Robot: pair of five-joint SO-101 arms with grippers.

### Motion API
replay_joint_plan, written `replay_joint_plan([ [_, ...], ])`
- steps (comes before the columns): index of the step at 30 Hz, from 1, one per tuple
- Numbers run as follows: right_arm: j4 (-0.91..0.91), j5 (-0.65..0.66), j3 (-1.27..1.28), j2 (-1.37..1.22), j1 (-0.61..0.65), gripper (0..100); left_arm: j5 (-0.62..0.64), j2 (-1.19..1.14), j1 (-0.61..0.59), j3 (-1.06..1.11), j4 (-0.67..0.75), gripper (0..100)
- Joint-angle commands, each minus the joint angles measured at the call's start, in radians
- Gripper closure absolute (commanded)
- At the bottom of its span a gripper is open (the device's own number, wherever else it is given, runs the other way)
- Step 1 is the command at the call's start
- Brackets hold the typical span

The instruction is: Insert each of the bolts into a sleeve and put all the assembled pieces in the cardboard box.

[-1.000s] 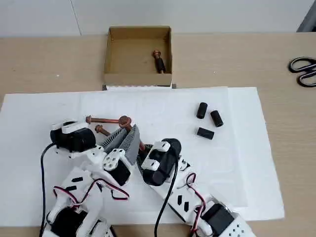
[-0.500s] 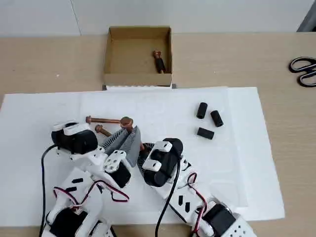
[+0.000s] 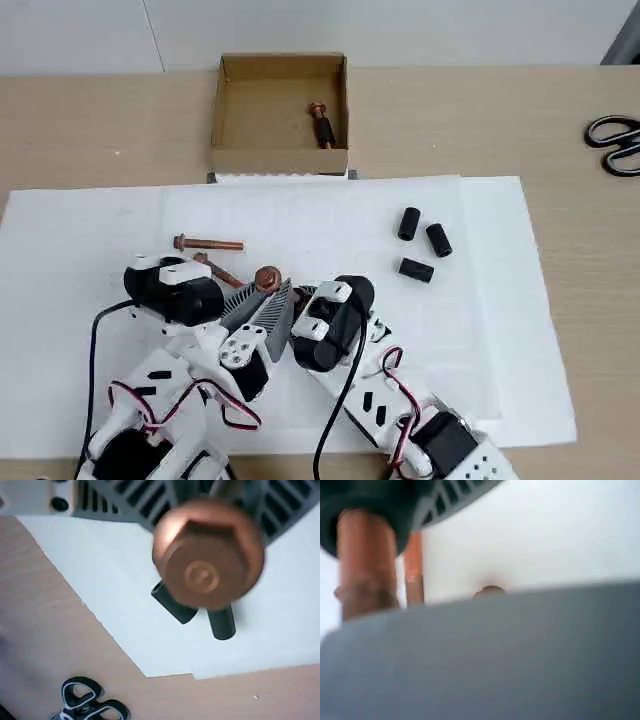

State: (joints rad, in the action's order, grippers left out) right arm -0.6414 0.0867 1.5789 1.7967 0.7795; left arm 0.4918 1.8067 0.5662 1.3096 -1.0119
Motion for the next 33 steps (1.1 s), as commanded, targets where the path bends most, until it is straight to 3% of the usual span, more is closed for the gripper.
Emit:
replay_joint_plan([
  [1, 0.025, 0.009, -0.069, 0.013, -0.010, 99.7, -0.005, 0.002, 0.043, 0.039, -0.018, 100],
  [14, 0.025, 0.009, -0.066, 0.013, 0.056, 99.7, -0.003, 0.005, 0.035, 0.081, 0.066, 100],
  [30, 0.028, 0.058, -0.069, 0.016, 0.056, 99.7, -0.003, 0.005, 0.037, 0.081, -0.038, 99],
  [33, 0.027, 0.058, -0.069, 0.016, 0.058, 99.7, -0.003, 0.005, 0.035, 0.081, -0.040, 94],
])
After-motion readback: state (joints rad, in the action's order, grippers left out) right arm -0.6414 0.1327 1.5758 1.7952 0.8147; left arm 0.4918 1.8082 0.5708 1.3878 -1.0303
